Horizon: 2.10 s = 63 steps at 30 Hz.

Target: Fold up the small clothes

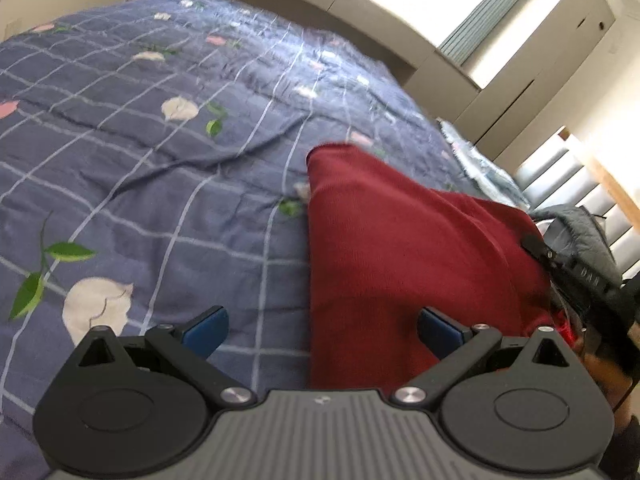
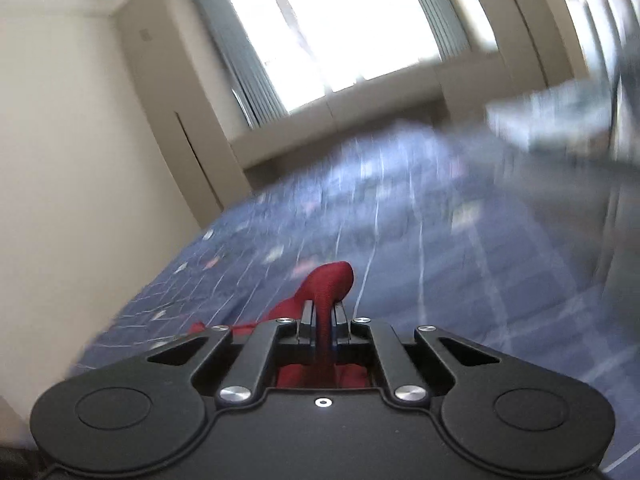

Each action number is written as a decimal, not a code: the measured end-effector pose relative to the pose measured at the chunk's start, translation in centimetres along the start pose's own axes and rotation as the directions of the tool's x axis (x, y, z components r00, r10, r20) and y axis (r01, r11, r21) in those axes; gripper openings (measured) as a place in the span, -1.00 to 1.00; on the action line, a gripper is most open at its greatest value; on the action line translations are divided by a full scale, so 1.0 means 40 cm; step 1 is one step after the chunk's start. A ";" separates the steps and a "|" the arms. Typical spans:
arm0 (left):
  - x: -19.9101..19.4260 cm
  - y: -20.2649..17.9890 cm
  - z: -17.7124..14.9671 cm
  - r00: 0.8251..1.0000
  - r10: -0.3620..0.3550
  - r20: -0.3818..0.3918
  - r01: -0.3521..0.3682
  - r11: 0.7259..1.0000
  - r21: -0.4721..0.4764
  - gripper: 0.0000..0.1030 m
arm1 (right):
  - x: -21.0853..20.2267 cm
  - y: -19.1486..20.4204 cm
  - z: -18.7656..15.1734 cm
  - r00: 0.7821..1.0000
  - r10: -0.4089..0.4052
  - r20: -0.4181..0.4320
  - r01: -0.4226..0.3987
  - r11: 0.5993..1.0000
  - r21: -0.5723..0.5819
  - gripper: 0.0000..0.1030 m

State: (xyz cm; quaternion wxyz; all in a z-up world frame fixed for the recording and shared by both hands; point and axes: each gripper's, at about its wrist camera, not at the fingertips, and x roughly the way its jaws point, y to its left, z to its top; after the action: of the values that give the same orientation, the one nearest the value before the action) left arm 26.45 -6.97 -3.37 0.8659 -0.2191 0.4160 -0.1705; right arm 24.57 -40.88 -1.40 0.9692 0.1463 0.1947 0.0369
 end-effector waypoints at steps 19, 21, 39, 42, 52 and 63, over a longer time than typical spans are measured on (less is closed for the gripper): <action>0.022 -0.039 0.052 0.992 0.095 0.088 -0.098 0.994 0.038 0.99 | -0.007 0.061 -0.117 0.970 -0.242 0.023 0.241 0.950 -0.197 0.64; 0.038 -0.057 0.073 0.985 0.126 0.117 -0.131 0.991 0.032 0.99 | -0.029 0.107 -0.129 0.963 -0.263 0.055 0.269 0.934 -0.236 0.74; 0.129 -0.046 -0.023 0.956 0.215 0.199 -0.231 0.971 0.059 1.00 | -0.107 0.129 -0.305 0.898 -0.437 0.048 0.433 0.861 -0.269 0.97; 0.126 -0.037 -0.024 0.960 0.198 0.197 -0.211 0.976 0.046 1.00 | -0.118 0.122 -0.305 0.907 -0.417 0.054 0.416 0.871 -0.261 0.98; 0.121 -0.001 -0.035 0.967 0.126 0.223 -0.130 0.991 0.003 1.00 | -0.067 0.078 -0.119 0.987 -0.159 0.026 0.161 0.963 -0.216 0.98; 0.121 0.004 -0.036 0.967 0.112 0.229 -0.112 0.994 -0.011 1.00 | 0.301 0.097 0.021 0.927 0.030 -0.374 -0.154 0.939 -0.306 0.02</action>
State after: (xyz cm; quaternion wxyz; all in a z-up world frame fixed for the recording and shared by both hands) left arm 28.21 -9.48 -7.35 0.9165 -0.2128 0.3250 -0.0955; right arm 35.92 -35.86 -3.92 0.9241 -0.0183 0.3545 0.1413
